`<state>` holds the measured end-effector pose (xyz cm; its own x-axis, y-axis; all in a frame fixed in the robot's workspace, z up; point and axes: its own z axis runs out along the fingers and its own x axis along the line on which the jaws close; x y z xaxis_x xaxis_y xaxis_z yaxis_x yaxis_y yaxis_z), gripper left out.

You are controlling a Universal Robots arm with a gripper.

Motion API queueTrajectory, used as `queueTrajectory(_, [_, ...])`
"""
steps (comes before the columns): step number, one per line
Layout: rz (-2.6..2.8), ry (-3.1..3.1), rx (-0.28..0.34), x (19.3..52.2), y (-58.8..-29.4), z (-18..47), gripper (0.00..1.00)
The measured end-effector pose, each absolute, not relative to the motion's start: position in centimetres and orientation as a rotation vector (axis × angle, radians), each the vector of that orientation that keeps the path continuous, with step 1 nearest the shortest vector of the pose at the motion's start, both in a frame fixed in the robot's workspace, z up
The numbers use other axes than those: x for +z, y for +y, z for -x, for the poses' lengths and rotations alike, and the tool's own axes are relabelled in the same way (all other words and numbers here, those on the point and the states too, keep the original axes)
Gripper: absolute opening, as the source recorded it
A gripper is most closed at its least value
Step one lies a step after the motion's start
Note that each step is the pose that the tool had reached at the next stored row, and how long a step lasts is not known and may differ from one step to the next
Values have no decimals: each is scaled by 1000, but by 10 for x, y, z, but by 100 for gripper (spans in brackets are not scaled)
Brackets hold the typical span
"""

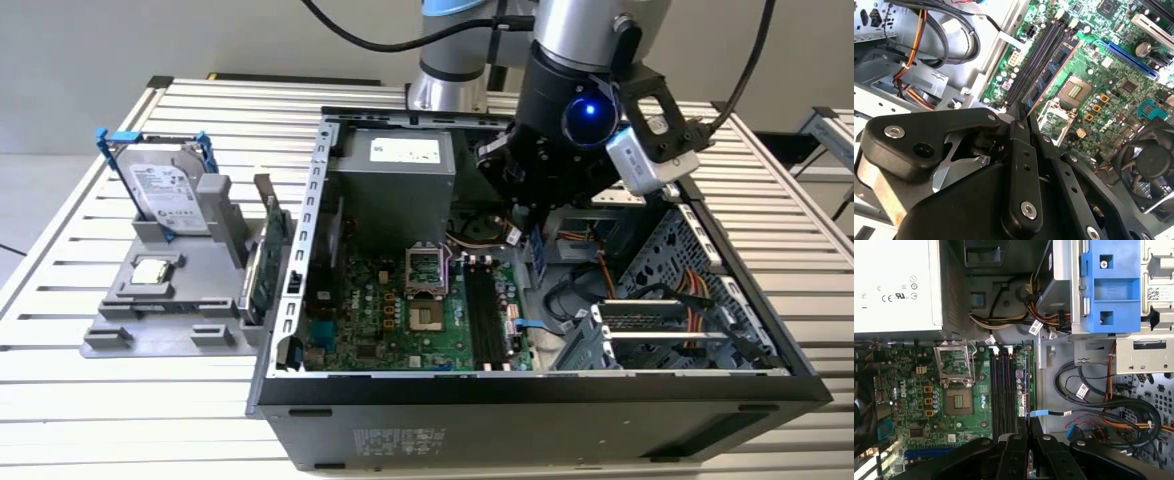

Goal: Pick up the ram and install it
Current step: 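Insert the ram into the slot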

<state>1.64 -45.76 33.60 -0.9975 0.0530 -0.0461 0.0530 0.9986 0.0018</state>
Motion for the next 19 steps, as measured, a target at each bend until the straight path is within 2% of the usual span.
queueTrajectory(19, [-79, 3102, -15, 322, -458, -16, 0])
